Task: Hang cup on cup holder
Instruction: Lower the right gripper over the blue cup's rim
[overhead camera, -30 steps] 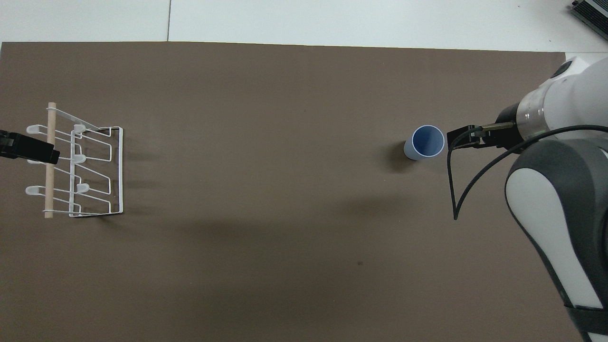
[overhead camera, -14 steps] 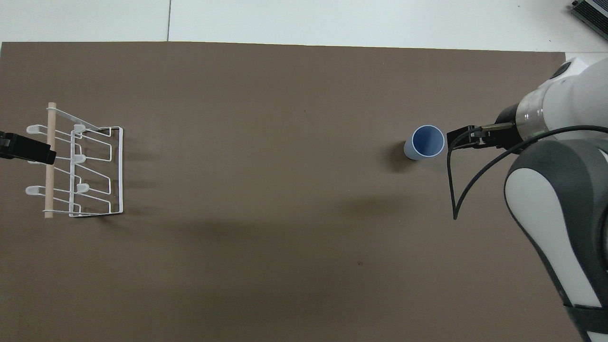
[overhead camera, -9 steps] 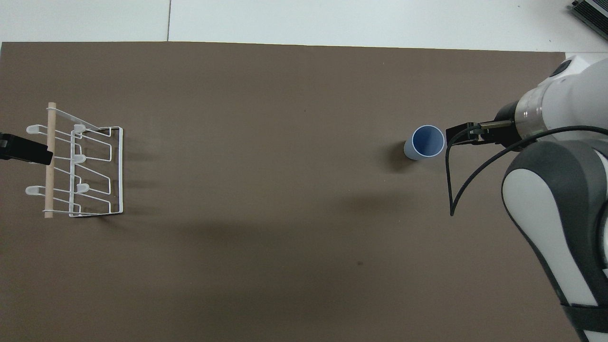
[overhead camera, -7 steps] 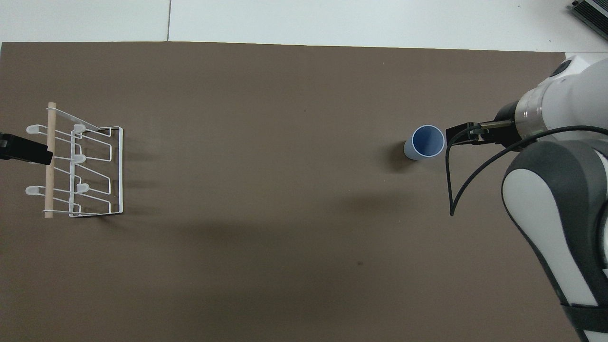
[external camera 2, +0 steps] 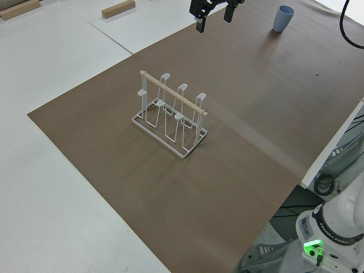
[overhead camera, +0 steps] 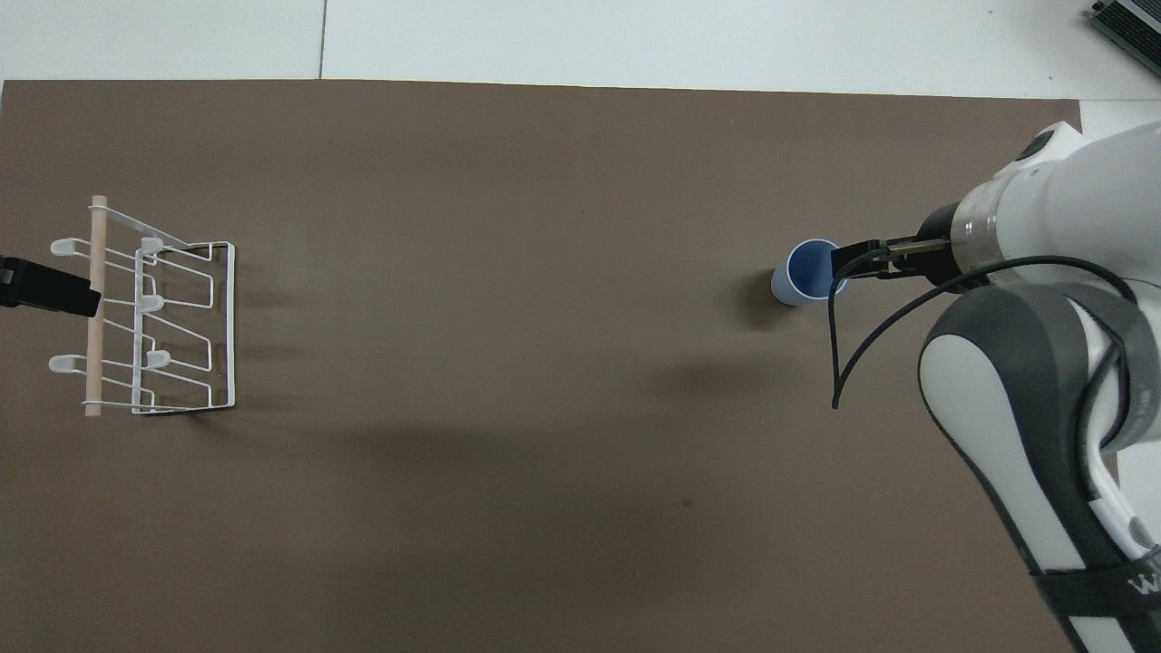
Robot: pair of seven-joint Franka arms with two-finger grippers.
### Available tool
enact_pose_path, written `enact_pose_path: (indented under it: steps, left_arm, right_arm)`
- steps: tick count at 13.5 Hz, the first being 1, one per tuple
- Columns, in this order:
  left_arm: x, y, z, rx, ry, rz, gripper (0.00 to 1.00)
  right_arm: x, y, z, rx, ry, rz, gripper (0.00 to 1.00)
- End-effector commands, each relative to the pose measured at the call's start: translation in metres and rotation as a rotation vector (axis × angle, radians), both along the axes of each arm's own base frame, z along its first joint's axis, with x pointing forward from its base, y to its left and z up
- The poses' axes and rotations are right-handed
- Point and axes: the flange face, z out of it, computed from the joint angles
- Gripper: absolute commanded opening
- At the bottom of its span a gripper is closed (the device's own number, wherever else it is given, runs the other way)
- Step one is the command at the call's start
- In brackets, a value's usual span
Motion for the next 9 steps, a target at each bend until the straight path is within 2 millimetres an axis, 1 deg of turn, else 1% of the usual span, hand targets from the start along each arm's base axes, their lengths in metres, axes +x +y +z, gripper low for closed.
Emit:
enact_pose_path:
  steps: [1,3,6,9]
  left_arm:
    - [-0.011,-0.002,0.001,0.023,0.021,-0.011,1.0]
    - [-0.011,-0.002,0.001,0.023,0.018,-0.009,1.0]
    - [-0.01,-0.002,0.001,0.021,0.015,-0.003,1.0]
    - [-0.011,0.0,0.004,0.012,0.01,0.005,1.0]
  right_arm:
    - [-0.006,0.011,-0.018,0.0,-0.013,0.011,1.0]
    - [-0.006,0.013,-0.03,0.0,-0.018,0.014,1.0]
    - [-0.004,0.022,-0.05,0.004,-0.042,0.026,1.0]
    - [0.002,0.024,-0.063,0.004,-0.07,0.058,1.0]
